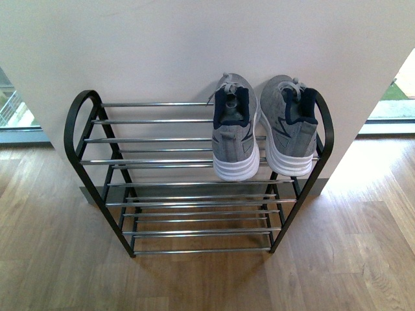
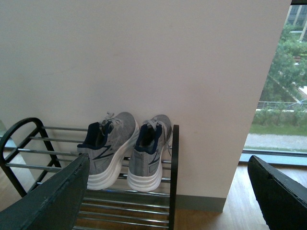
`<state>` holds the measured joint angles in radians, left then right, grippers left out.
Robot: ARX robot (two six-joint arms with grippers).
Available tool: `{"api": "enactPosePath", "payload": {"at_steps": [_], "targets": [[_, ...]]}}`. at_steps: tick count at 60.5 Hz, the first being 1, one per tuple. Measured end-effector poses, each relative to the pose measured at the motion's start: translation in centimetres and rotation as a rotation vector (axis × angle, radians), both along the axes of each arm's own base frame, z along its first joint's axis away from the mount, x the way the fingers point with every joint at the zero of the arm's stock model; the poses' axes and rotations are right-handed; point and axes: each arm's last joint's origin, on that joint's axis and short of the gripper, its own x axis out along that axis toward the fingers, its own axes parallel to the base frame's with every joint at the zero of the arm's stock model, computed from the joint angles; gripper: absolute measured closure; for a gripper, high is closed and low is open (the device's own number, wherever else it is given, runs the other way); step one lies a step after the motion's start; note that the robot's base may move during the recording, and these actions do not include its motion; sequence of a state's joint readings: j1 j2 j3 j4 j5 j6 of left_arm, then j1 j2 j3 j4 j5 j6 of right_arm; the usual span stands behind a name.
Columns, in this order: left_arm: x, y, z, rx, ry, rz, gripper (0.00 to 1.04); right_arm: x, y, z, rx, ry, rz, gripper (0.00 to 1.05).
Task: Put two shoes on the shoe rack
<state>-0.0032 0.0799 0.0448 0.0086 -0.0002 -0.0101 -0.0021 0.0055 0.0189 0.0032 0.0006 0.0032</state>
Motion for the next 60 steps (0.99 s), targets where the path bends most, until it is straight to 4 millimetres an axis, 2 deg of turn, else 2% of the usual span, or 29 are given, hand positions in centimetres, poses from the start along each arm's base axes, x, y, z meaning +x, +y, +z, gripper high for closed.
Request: {"api": "enactPosePath", "payload": {"at_steps": [9, 47, 49, 60], "targets": [[-0.25, 0.01, -0.65, 0.0, -0.019, 0.001, 1.04, 0.0, 0.0, 0.0, 0.0, 0.0, 0.001, 0.09], [-0.27, 0.01, -0.61, 0.0, -0.024, 0.001, 1.04, -0.01, 0.0, 0.01, 0.0, -0.001, 0.0, 0.09], [-0.27, 0.01, -0.61, 0.0, -0.024, 0.001, 1.0, -0.01, 0.0, 0.01, 0.0, -0.001, 0.0, 0.09], [-0.27, 0.01, -0.61, 0.0, -0.024, 0.001, 0.7, -0.01, 0.0, 0.01, 0.0, -0.001, 0.0, 0.09]]}}
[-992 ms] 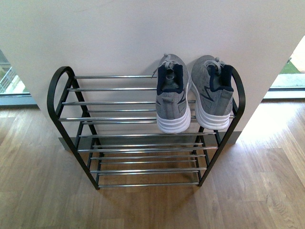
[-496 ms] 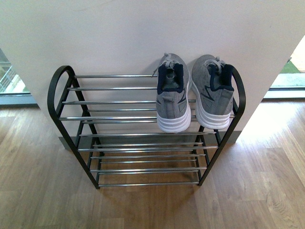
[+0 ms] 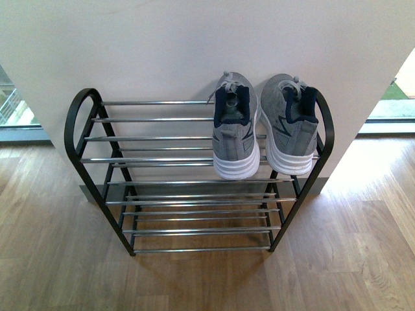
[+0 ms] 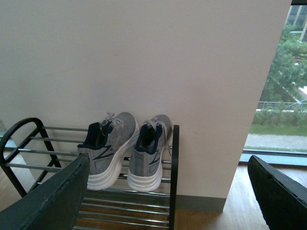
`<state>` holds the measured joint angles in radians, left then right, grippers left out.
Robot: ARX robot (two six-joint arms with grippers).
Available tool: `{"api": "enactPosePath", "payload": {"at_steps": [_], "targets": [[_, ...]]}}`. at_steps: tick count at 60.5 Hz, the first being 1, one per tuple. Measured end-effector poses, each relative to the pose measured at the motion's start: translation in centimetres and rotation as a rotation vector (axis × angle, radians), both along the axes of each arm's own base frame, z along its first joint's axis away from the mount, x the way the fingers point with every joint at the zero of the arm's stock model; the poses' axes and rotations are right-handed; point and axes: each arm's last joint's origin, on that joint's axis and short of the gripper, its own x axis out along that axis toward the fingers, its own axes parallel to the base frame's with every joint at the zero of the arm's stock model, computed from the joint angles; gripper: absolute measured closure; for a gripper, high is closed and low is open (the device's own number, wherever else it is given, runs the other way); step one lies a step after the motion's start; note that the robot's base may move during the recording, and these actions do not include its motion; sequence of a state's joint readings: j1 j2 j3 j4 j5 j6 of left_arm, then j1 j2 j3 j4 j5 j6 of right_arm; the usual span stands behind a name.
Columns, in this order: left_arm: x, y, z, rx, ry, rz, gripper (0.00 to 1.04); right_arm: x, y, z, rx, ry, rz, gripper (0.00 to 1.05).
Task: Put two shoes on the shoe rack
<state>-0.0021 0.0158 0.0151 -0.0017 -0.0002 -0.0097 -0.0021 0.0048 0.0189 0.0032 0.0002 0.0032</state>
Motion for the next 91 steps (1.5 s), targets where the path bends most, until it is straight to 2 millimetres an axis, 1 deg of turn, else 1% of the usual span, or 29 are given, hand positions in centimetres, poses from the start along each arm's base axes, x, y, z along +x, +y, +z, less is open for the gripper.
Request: {"api": "enactPosePath", "payload": {"at_steps": [10, 14, 17, 20, 21, 24, 91], "targets": [[0.0, 0.01, -0.01, 0.0, 0.0, 0.003, 0.43, 0.0, 0.01, 0.0, 0.0, 0.0, 0.003, 0.09], [0.0, 0.01, -0.01, 0.0, 0.0, 0.002, 0.34, 0.0, 0.01, 0.0, 0.0, 0.0, 0.003, 0.09], [0.0, 0.01, -0.01, 0.0, 0.0, 0.002, 0.24, 0.0, 0.01, 0.0, 0.0, 0.0, 0.002, 0.09], [0.0, 0.01, -0.01, 0.0, 0.0, 0.002, 0.11, 0.0, 0.01, 0.0, 0.0, 0.0, 0.002, 0.09], [0.0, 0.0, -0.01, 0.001, 0.0, 0.002, 0.08, 0.0, 0.0, 0.0, 0.0, 0.0, 0.0, 0.09], [0.0, 0.0, -0.01, 0.002, 0.0, 0.0, 0.1, 0.0, 0.0, 0.0, 0.0, 0.0, 0.0, 0.09], [0.0, 0.0, -0.01, 0.003, 0.0, 0.0, 0.09, 0.0, 0.0, 0.0, 0.0, 0.0, 0.0, 0.09]]}}
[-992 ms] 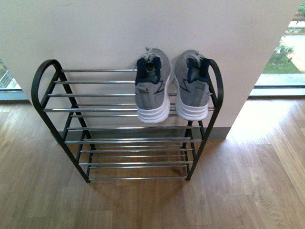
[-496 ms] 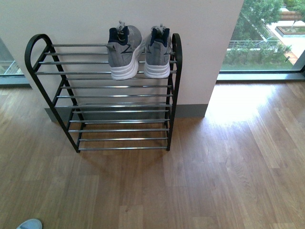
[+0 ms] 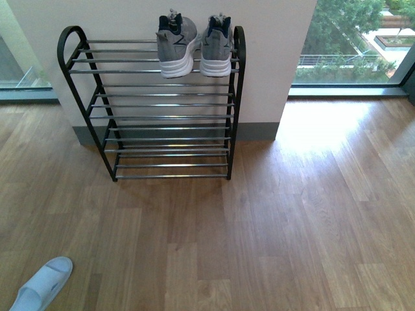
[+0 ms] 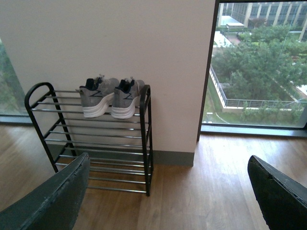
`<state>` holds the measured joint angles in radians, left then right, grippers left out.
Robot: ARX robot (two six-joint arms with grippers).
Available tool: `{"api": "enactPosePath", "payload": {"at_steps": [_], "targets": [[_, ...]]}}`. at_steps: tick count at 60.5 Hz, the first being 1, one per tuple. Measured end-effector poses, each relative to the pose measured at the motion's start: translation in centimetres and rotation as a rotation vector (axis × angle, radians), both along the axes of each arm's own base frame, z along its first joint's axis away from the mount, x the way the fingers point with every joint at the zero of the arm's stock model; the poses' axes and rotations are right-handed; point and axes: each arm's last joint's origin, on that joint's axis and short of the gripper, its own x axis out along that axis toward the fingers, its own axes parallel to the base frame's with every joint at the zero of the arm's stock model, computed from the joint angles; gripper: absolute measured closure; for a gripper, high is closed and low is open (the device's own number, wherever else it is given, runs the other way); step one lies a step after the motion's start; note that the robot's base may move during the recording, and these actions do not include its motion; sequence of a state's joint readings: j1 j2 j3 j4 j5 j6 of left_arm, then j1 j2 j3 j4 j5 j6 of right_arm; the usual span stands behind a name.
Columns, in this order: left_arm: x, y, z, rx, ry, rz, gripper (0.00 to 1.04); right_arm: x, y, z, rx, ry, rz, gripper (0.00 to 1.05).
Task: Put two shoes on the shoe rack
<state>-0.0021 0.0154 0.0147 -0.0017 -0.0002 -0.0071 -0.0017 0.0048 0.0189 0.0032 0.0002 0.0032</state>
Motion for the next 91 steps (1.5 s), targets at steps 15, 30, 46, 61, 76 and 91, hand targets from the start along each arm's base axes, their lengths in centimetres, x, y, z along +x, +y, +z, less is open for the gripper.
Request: {"api": "enactPosePath", "payload": {"at_steps": [15, 30, 46, 61, 76, 91], "targets": [[0.0, 0.0, 0.0, 0.0, 0.0, -0.001, 0.09, 0.0, -0.01, 0.0, 0.0, 0.0, -0.003, 0.09], [0.0, 0.0, 0.0, 0.0, 0.0, 0.0, 0.09, -0.01, -0.01, 0.01, 0.0, -0.001, -0.002, 0.09], [0.0, 0.0, 0.0, 0.0, 0.0, 0.0, 0.09, 0.0, 0.0, -0.03, 0.0, 0.003, 0.002, 0.09], [0.0, 0.0, 0.0, 0.0, 0.0, 0.0, 0.09, -0.01, 0.0, -0.02, 0.0, 0.002, 0.0, 0.09], [0.0, 0.0, 0.0, 0.0, 0.0, 0.0, 0.09, -0.01, 0.0, -0.03, 0.0, 0.003, 0.0, 0.09], [0.0, 0.0, 0.0, 0.0, 0.0, 0.001, 0.09, -0.01, 0.01, -0.03, 0.0, 0.003, 0.002, 0.09]]}}
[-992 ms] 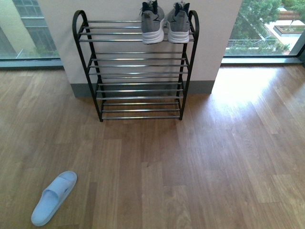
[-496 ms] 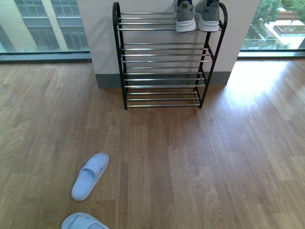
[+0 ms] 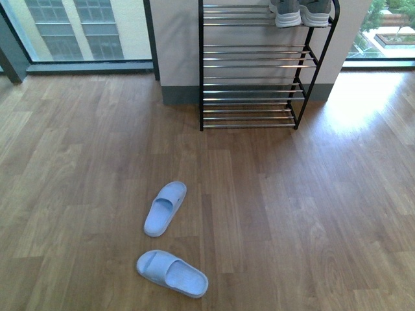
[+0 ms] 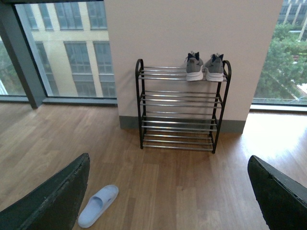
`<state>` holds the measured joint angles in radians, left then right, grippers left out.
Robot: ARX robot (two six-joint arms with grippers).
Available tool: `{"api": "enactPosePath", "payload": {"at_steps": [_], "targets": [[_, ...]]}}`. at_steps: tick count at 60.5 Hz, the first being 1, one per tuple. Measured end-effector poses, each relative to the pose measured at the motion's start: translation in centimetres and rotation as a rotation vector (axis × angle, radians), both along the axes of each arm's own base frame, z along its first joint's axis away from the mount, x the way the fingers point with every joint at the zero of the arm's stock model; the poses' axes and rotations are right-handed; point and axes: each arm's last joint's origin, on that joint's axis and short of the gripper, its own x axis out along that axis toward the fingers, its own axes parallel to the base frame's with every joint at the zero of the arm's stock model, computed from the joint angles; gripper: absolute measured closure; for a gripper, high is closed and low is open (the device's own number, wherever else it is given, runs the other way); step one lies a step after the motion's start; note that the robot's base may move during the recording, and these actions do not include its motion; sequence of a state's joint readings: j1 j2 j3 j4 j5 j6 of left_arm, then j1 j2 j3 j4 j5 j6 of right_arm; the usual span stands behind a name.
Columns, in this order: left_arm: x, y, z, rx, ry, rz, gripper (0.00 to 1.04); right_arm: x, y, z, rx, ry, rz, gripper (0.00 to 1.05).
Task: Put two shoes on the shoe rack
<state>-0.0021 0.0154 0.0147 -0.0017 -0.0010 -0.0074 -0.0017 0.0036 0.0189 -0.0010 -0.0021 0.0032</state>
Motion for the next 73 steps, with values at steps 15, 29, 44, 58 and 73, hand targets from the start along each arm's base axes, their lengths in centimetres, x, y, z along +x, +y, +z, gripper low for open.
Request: {"api": "enactPosePath", "payload": {"at_steps": [15, 29, 44, 58, 73], "targets": [[0.0, 0.0, 0.0, 0.0, 0.0, 0.0, 0.09, 0.0, 0.0, 0.0, 0.0, 0.0, 0.0, 0.09], [0.0, 0.0, 0.0, 0.0, 0.0, -0.001, 0.09, 0.0, -0.01, 0.0, 0.0, 0.0, -0.002, 0.09], [0.0, 0.0, 0.0, 0.0, 0.0, -0.001, 0.09, -0.01, -0.01, 0.01, 0.0, -0.001, -0.002, 0.09], [0.0, 0.0, 0.0, 0.0, 0.0, -0.001, 0.09, -0.01, -0.01, 0.01, 0.0, -0.001, -0.002, 0.09], [0.0, 0.0, 0.0, 0.0, 0.0, -0.001, 0.09, 0.0, -0.01, 0.0, 0.0, 0.0, -0.002, 0.09]]}}
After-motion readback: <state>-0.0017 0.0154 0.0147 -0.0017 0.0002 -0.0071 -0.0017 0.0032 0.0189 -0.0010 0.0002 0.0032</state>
